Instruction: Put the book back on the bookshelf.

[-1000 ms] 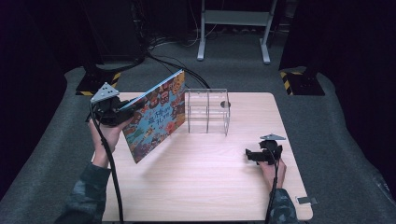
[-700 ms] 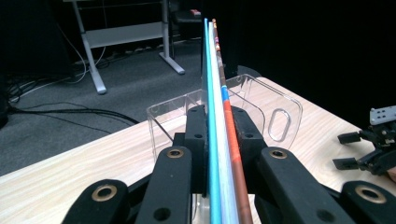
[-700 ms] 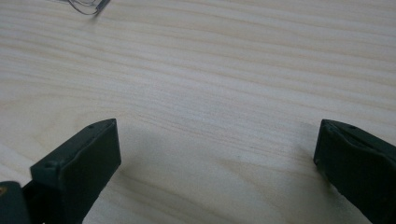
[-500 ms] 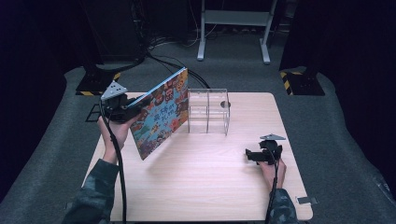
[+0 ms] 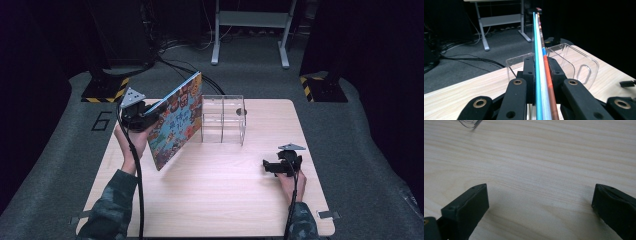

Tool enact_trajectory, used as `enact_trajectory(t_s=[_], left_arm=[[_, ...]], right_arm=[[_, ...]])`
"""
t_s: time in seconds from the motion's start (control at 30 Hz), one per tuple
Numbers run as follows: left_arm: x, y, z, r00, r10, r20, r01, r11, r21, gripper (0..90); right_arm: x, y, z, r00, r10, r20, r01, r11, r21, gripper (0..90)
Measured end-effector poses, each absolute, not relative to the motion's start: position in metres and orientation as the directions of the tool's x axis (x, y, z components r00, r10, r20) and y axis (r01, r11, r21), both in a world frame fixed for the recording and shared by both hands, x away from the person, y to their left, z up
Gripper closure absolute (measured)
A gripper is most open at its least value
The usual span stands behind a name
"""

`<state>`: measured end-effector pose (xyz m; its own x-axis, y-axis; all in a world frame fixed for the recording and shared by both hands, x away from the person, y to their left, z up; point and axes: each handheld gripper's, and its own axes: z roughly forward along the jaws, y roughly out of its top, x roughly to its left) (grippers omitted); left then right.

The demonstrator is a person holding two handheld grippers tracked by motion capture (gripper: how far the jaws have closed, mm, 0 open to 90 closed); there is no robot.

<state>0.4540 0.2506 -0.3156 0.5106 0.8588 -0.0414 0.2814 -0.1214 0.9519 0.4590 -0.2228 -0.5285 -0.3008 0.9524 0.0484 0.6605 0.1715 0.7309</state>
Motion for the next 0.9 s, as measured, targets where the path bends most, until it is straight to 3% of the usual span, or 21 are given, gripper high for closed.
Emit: enact_trajectory(t_s=[0.9], left_arm=[[0.461, 0.232, -0.343, 0.43, 0.901, -0.056, 0.261, -0.065, 0.963, 79.4]], right_arm=[[0.459, -0.222, -0.528, -0.305, 0.951, 0.042, 0.66, 0.18, 0.729, 0.9]])
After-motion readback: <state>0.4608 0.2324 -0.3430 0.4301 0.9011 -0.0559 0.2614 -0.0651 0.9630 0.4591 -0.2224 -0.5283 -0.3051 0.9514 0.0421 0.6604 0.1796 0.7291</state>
